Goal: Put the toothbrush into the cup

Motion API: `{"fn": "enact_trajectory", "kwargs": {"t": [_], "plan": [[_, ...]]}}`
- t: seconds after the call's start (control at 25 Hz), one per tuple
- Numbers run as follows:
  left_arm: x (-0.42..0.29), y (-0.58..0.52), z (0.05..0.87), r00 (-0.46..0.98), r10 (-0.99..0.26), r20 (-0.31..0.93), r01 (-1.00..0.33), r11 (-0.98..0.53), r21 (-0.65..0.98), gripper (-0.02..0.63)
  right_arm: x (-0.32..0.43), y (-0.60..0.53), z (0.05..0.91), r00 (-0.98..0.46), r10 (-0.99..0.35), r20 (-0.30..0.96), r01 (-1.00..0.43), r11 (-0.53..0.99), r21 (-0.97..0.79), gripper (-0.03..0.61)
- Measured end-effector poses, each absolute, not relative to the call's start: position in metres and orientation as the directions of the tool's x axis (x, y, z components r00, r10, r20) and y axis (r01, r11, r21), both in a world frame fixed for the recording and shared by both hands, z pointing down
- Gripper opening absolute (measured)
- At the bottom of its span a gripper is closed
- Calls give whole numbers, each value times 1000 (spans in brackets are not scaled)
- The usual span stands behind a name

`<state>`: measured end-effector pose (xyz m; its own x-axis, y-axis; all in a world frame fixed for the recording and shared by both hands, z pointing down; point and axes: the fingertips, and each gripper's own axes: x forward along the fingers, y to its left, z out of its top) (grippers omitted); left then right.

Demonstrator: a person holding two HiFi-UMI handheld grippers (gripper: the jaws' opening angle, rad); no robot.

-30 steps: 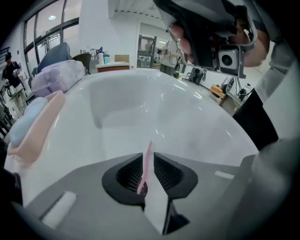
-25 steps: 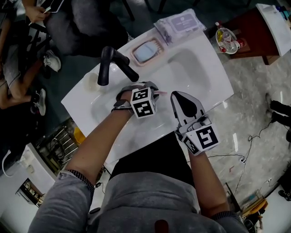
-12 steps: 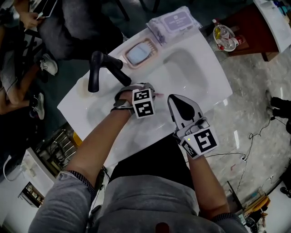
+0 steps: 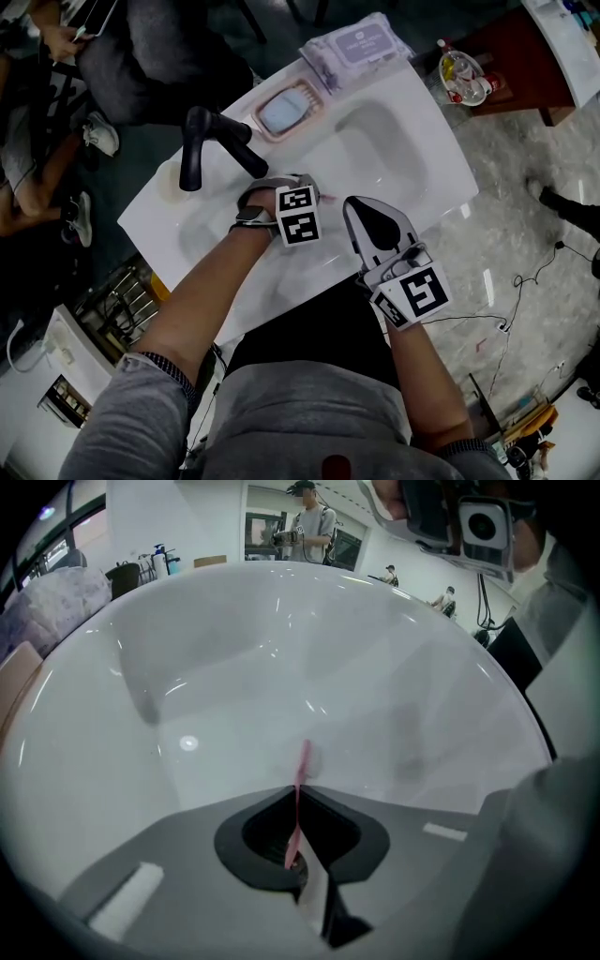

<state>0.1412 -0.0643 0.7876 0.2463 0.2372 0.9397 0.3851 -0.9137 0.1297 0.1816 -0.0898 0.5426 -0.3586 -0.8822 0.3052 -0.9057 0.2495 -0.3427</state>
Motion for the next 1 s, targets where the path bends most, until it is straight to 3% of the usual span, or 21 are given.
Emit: {"fn": "enact_trajectory", "kwargs": {"t": [1.0], "plan": [[118,-67,662,462,83,883,161,-987,9,18,160,-90,481,-463,-840,281,-882,405,-241,12]]}}
